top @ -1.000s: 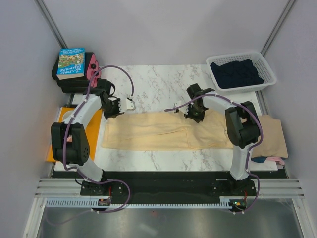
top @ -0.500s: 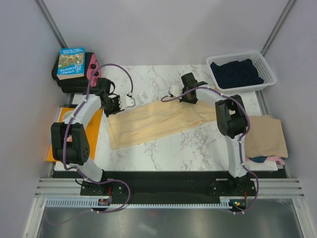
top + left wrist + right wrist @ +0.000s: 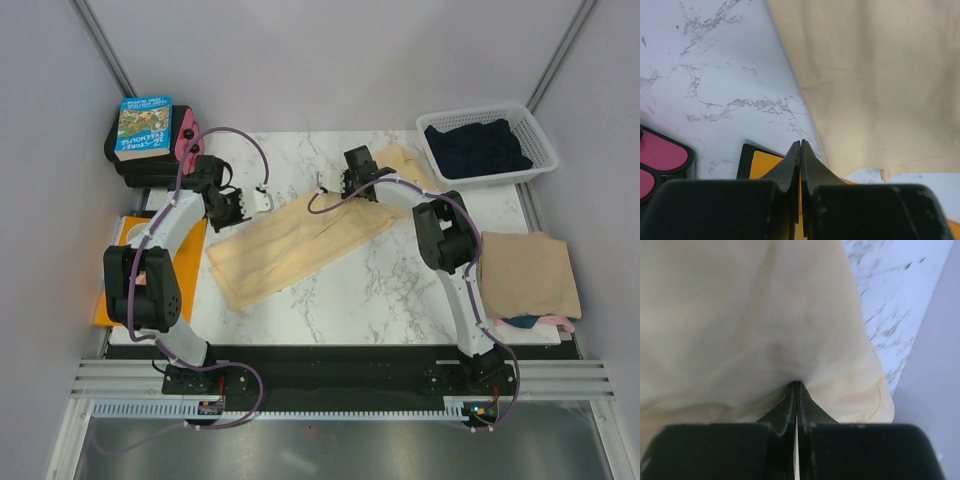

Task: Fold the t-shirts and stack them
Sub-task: Rotate the tshirt 90 degrees

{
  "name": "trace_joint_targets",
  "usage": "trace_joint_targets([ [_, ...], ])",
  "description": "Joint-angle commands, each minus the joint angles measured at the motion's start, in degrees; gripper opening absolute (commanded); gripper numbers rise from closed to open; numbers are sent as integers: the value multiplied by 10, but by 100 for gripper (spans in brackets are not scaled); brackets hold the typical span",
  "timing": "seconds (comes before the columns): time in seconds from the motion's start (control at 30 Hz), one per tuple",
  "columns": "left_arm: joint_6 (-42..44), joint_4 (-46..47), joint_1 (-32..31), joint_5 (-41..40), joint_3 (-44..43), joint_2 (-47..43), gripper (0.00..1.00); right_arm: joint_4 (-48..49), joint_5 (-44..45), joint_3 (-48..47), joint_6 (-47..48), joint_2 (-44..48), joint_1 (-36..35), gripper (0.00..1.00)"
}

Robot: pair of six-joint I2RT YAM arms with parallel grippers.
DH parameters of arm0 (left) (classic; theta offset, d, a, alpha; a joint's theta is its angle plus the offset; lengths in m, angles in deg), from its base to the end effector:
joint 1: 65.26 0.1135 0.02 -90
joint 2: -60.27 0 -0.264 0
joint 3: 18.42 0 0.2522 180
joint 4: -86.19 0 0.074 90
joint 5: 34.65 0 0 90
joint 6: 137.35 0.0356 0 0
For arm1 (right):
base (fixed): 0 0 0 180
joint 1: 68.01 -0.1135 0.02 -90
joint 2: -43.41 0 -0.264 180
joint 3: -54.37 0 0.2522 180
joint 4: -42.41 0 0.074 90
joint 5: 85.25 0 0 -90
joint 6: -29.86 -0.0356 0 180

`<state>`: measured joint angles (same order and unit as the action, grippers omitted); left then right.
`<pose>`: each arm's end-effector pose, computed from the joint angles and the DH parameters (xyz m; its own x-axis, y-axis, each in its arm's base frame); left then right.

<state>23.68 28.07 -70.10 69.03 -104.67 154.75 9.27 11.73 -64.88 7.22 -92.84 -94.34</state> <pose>0.3319 -0.0366 0.2411 -0.1298 0.9331 -0.3353 0.9206 0.2390 0.3089 0.4697 0.2276 0.1384 0.0771 -0.9840 -0.1606 -0.7776 0.0415 -0.6274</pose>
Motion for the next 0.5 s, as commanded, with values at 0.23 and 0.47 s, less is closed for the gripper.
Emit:
trace_joint_targets([
  [0.23, -37, 60, 0, -14, 15, 13, 2, 352, -27, -5, 52, -91, -14, 0],
  [0.47, -75, 142, 2, -27, 35, -5, 2, 533, 114, 62, -34, -15, -20, 0],
])
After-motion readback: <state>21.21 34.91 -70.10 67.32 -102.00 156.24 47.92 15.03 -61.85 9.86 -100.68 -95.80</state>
